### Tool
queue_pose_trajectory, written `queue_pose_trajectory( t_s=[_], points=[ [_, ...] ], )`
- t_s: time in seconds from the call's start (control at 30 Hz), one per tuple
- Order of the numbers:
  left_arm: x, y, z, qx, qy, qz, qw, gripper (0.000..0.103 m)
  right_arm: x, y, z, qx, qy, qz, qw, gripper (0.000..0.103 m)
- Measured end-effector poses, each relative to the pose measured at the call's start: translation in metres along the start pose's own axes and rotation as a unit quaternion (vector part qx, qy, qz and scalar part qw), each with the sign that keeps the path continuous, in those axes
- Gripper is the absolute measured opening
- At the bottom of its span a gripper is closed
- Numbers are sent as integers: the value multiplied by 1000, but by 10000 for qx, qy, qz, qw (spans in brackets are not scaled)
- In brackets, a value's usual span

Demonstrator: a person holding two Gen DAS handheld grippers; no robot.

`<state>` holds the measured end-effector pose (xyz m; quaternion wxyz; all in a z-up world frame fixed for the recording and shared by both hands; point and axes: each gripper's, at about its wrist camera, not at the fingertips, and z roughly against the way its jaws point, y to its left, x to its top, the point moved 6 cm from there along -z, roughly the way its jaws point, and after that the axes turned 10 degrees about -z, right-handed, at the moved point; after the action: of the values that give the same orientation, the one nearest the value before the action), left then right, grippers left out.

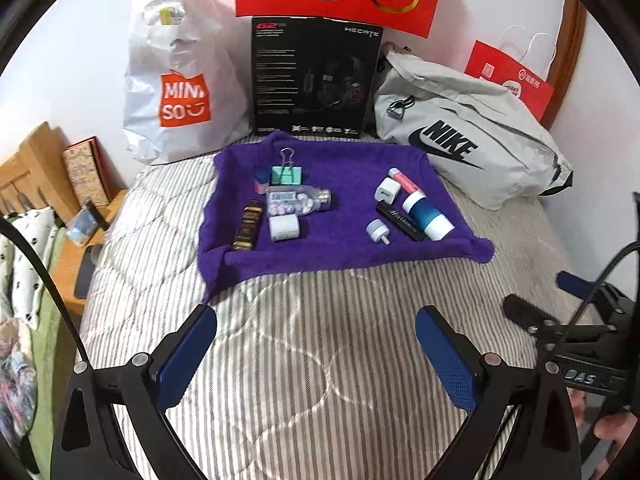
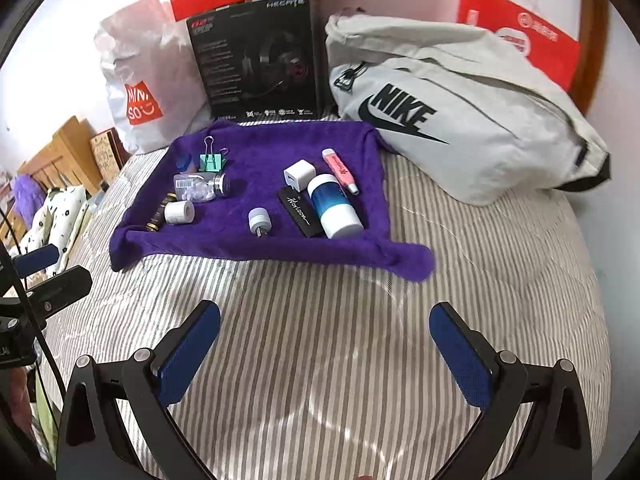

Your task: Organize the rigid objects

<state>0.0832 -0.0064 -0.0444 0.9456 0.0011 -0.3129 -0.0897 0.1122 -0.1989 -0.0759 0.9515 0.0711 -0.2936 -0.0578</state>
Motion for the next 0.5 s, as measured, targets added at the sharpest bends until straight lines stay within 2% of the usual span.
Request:
queue_pose_trajectory(
  t_s=[0.3,0.5],
  points=[
    [-13,-9,28,-4,-116,-113,9999,101,-14,-9,37,-263,-92,-58,9996,103],
    [-17,-9,39,44,-165,-135,9998,101,-21,-11,56,-172,-161,-106,9997,103]
  ],
)
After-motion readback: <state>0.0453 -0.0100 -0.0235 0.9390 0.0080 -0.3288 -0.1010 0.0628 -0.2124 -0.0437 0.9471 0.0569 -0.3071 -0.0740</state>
